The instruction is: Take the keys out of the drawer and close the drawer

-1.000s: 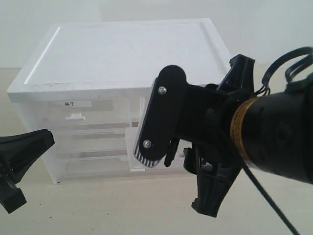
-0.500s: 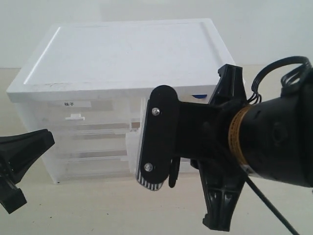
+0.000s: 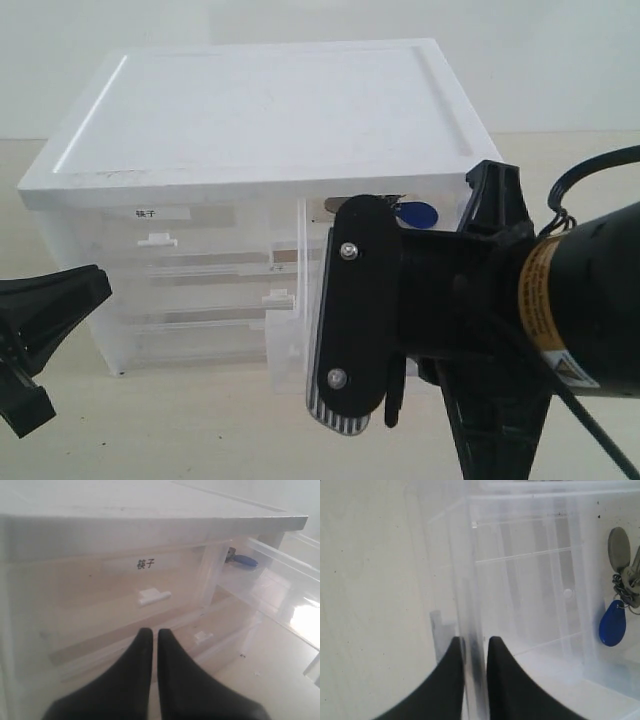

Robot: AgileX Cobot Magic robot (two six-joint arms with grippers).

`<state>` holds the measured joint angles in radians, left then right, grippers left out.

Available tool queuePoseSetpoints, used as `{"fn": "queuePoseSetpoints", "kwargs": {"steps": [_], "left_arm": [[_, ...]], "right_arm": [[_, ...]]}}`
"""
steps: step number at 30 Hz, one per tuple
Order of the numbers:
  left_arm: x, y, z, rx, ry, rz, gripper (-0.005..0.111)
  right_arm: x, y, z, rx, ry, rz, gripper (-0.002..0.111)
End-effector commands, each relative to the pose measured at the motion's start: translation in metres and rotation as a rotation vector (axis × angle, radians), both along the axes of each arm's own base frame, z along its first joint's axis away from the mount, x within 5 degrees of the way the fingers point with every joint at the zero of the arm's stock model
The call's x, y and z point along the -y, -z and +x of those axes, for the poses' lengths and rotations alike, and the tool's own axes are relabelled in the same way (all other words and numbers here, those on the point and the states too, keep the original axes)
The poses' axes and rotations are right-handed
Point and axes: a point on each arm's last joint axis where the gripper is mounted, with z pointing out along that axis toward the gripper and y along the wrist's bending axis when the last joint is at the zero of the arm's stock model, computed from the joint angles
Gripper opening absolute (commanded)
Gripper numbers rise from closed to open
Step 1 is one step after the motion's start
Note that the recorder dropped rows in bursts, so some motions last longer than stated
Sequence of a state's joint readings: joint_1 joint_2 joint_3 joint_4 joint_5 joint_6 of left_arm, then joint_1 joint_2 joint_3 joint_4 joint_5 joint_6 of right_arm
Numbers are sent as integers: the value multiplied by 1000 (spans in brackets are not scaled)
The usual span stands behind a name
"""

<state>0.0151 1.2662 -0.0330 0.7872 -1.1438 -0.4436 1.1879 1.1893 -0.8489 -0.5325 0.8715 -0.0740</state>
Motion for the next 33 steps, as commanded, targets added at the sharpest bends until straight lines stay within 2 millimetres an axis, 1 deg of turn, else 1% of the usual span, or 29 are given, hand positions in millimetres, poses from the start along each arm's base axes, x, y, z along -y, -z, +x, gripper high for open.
{"fn": "queuePoseSetpoints", "kwargs": {"steps": [1, 4, 5, 7, 13, 16, 19, 23, 26, 27, 29, 33], "left_arm": [[-1, 0, 1, 2, -8, 1, 5], [-1, 0, 1, 2, -8, 1, 5], [-1, 0, 1, 2, -8, 1, 5], [-1, 0, 1, 2, -8, 1, 5], [-1, 0, 1, 2, -10, 0, 5], [-1, 0, 1, 2, -10, 0, 5], [-1, 0, 1, 2, -10, 0, 5], [-1, 0, 1, 2, -10, 0, 5], [-1, 0, 1, 2, -10, 0, 5], [-1, 0, 1, 2, -10, 0, 5], [-1, 0, 1, 0, -7, 3, 5], [-1, 1, 1, -11, -12, 13, 5]], "right_arm": [[3, -3, -2, -20, 28, 27, 14], [5, -2, -2, -27, 38, 12, 36], [5, -2, -2, -30, 39, 12, 42], [5, -2, -3, -41, 43, 24, 48], [7, -7, -6, -54, 37, 67, 49], [12, -14, -12, -79, 46, 123, 49], [22, -26, -19, -96, 46, 200, 49], [34, -47, -26, -63, 34, 365, 49], [32, -60, -27, -67, 63, 557, 49], [31, -62, -26, -61, 78, 590, 49], [29, -61, -21, -37, 127, 595, 50], [21, -47, -6, 6, 262, 528, 66]]}}
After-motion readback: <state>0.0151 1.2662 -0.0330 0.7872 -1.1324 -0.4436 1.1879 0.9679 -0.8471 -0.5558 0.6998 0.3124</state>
